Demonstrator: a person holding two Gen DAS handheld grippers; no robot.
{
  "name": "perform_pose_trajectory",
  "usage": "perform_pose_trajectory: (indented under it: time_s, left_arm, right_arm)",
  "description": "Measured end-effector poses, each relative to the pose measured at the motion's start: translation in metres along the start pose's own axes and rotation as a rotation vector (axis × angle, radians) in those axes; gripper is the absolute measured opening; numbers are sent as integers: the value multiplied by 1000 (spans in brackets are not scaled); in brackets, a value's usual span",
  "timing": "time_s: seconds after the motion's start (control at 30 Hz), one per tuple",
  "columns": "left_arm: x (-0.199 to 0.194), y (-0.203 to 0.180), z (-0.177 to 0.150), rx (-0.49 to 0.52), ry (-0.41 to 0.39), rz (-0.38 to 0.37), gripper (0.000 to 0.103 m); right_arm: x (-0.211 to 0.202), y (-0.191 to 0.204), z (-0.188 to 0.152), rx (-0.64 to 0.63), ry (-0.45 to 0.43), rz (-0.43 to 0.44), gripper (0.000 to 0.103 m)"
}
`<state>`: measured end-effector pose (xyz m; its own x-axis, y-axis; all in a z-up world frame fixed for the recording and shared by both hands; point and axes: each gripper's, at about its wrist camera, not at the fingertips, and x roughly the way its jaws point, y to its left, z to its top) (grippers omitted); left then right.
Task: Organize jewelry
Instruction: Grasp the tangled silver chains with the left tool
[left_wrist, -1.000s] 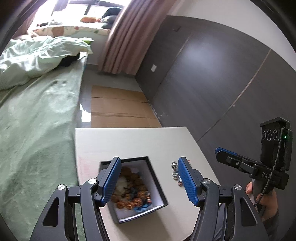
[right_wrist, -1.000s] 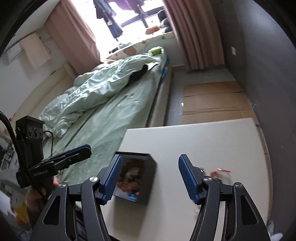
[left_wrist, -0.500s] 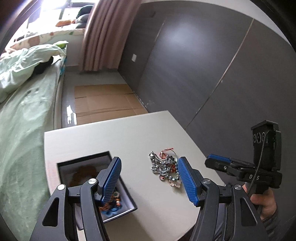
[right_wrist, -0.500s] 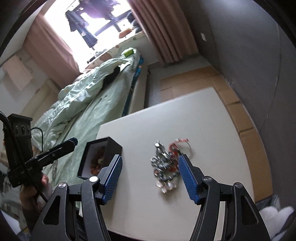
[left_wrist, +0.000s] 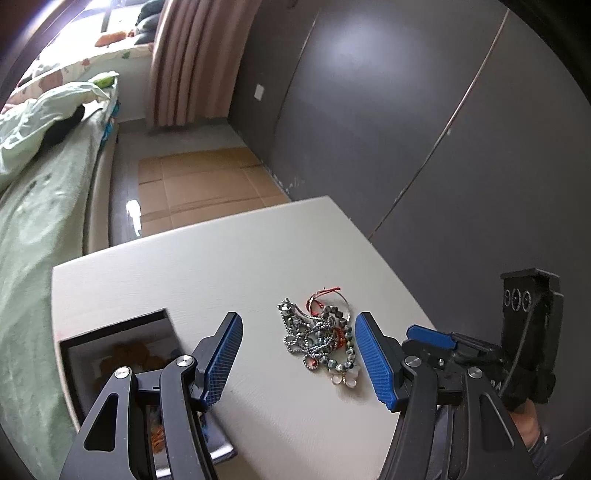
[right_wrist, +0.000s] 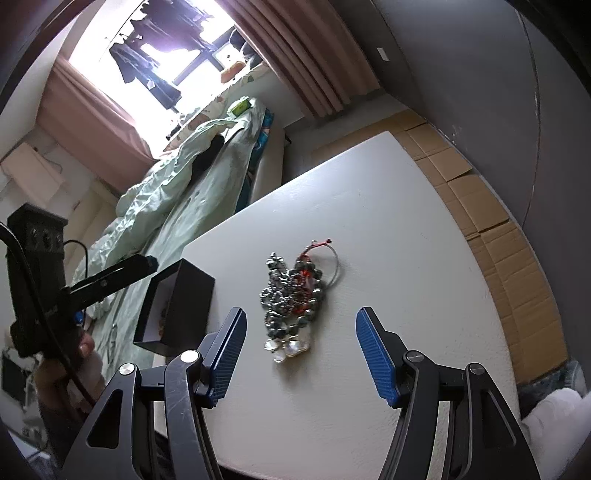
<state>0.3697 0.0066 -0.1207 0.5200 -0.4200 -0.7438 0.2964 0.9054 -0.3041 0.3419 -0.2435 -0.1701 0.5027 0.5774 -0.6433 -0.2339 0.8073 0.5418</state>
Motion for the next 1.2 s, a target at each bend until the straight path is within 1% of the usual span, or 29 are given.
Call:
perform_pose_trajectory:
  time_s: [0.1,0.17,0.37,0.43,0.57,0.73,0.77,0.87,0.9,0.93,1.0,1.07,1.17,1.2]
  left_arm:
    - [18,-7,3,8,30,14,65]
    - [31,-9,4,7,54,29,62]
    - [65,-10,5,-13,120,79,49]
    - [75,-8,5,-25,145,101,44]
    - [90,-5,5,-36,174,161,42]
    - [105,-1,-1,-54,209,195,38]
    - [104,-4,-1,-39,197,209,38]
    - [105,-11,-4,1,193,243,38]
    - [105,-13,-5,1,194,241,34]
    - [105,-14,-6,4,196,233,25]
    - [106,-19,-7,24,207,211,14]
    - [106,-25,-8,65,219,219,14]
    - [104,-23,-9,62,225,192,12]
    - [102,-23,-10,65,220,190,10]
  right_arm:
    - [3,-3,-2,6,-14,5,63]
    - [0,-2,-2,-2,-38,2,63]
    - [3,-21,2,90,-44,28,63]
    - [4,-28,3,116,-41,34,63]
    - [7,-35,6,140,-38,43,63]
    - [5,-40,4,163,-44,65,63]
    - [4,-40,4,164,-47,67,63]
    - [1,-39,2,167,-55,74,63]
    - [1,-39,3,170,-57,73,63]
    - [1,-39,3,178,-58,76,63]
    - [2,-40,4,200,-64,82,63]
    - [2,-38,4,205,-71,87,63]
    - [-1,-31,2,181,-79,62,63]
    - [-2,-31,1,182,-80,64,63]
